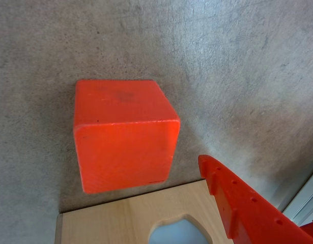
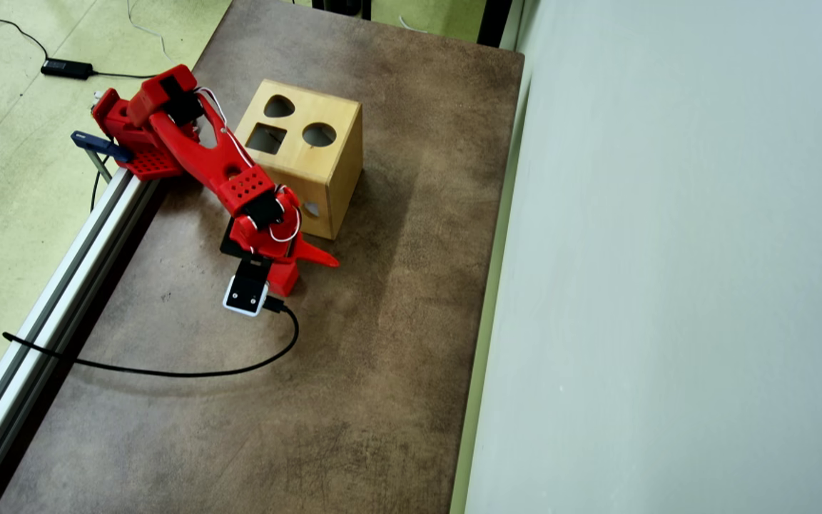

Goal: Pick and place the red cube on the square hole

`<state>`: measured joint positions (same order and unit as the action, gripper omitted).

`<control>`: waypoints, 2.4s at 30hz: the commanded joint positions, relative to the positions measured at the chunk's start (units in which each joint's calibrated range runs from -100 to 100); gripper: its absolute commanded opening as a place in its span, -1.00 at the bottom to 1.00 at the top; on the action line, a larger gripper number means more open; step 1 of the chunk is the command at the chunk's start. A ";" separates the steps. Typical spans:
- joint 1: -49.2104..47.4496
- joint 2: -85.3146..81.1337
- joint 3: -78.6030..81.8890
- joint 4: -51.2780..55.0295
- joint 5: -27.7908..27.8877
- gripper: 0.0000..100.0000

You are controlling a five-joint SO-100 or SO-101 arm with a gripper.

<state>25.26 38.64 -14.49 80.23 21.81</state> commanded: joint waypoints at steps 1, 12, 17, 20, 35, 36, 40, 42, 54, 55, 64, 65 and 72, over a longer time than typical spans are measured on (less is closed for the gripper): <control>0.30 -0.89 -1.88 0.07 -0.29 0.36; 1.86 -0.98 -1.70 -4.27 -0.20 0.36; 1.86 -0.98 -1.79 -4.27 -0.20 0.36; 1.86 -0.98 -1.79 -4.27 -0.20 0.36; 2.53 -0.89 -1.07 -8.21 -0.29 0.04; 2.53 -0.89 -1.07 -8.21 -0.29 0.00; 2.53 -0.89 -1.07 -8.21 -0.24 -0.12; 2.53 -0.89 -1.07 -8.21 -0.24 -0.16; 1.63 1.40 -0.98 -7.81 -0.15 -0.21; 1.63 1.40 -0.98 -7.81 -0.24 -0.21; 1.63 1.40 -0.98 -7.89 -0.20 -0.24; 1.63 1.40 -0.98 -7.89 -0.20 -0.26; 1.56 1.40 -0.98 -7.49 -0.24 -0.57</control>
<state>27.34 40.93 -14.49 72.40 21.81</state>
